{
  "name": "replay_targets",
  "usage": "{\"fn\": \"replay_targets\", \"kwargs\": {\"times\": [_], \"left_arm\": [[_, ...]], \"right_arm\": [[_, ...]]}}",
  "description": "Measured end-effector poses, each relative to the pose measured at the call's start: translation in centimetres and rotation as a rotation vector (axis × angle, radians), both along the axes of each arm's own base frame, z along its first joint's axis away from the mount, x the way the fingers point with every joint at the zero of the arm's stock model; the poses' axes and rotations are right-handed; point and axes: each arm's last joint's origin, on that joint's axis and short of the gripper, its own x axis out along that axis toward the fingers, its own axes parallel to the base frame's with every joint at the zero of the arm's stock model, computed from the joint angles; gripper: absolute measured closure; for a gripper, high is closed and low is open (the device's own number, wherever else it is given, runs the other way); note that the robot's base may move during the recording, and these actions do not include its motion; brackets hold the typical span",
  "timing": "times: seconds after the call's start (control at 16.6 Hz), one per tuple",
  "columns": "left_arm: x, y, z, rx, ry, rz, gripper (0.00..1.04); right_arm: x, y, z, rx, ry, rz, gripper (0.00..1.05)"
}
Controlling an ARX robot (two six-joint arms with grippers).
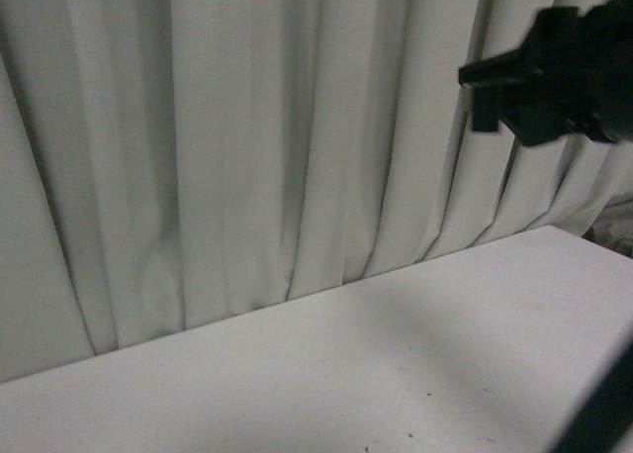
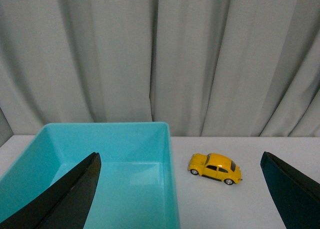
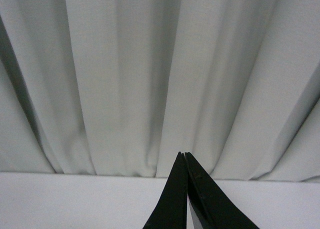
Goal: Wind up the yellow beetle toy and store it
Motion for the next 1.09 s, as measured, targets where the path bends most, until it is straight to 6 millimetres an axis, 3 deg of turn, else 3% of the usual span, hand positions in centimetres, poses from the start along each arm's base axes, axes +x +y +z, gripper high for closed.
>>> {"fn": "replay_targets", "kwargs": {"times": [0.12,0.36,1.09], "left_arm": [[0.0,0.0,0.0,0.000,0.000,0.002,0.07],[0.0,0.0,0.0,0.000,0.000,0.000,0.07],[0.0,0.0,0.0,0.000,0.000,0.000,0.07]], "right_arm": [[-2.5,0.0,-1.5,0.037,-0.048,0.000,1.03],[-4.1,0.0,-4.2,0.050,-0.019,-0.003,1.03],[-7.3,-0.1,-7.3,0.052,-0.029,-0.004,1.03]]}}
